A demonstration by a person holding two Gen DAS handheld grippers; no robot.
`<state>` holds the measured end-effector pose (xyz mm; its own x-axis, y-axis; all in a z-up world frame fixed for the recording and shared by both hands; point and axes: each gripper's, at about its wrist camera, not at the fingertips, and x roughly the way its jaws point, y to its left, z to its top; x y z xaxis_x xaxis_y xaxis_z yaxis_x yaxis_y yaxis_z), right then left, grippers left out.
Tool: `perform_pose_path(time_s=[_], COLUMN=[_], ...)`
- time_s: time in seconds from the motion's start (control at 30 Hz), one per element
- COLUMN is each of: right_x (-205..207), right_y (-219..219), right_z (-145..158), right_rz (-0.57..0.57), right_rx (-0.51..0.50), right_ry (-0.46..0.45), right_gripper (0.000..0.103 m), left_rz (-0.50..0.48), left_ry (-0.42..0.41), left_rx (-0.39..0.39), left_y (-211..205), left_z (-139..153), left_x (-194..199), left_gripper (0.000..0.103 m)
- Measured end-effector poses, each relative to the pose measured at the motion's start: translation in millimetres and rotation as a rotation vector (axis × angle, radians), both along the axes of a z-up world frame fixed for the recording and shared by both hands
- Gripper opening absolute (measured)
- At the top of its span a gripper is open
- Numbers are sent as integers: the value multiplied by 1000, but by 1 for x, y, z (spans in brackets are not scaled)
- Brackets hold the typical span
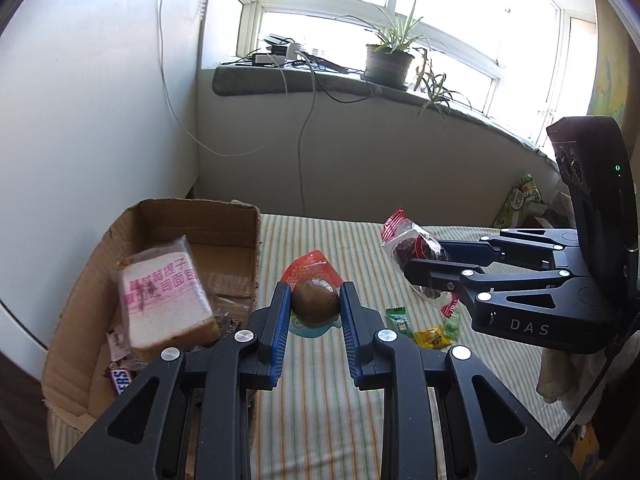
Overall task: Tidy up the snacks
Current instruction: 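Carry the egg and the red-trimmed snack bag over the box, then open both grippers to drop the egg and snack bag into the box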
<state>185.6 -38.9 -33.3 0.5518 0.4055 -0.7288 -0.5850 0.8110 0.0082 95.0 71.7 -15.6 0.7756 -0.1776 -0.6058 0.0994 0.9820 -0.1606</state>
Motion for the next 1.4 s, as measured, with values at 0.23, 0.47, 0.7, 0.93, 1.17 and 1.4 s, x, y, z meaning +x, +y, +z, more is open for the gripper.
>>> perform_pose_path(time_s=[0.23,0.47,0.7,0.93,1.17,1.4], right_x=[0,6,18,32,34,34], right_y=[41,79,111,132,146,151], right_z=[5,6,-2,-15,-26,-28], right_rz=[48,88,113,123,139,152], right_rx=[-9,-12,-16,-17,-32,-38], right_ry=[-16,-20,-12,20,36,32], right_gripper=[36,36,36,36,36,36], left_rz=[49,92,130,154,158,161], left_ry=[-11,-13,-5,3,11,19], left_rx=[-4,-3,4,-1,-7,-5], left_y=[28,55,76,89,92,92], left_z=[2,3,-1,-7,-12,-13], left_x=[-11,-18,-19,-18,-16,-16], left_gripper=[23,23,23,23,23,24])
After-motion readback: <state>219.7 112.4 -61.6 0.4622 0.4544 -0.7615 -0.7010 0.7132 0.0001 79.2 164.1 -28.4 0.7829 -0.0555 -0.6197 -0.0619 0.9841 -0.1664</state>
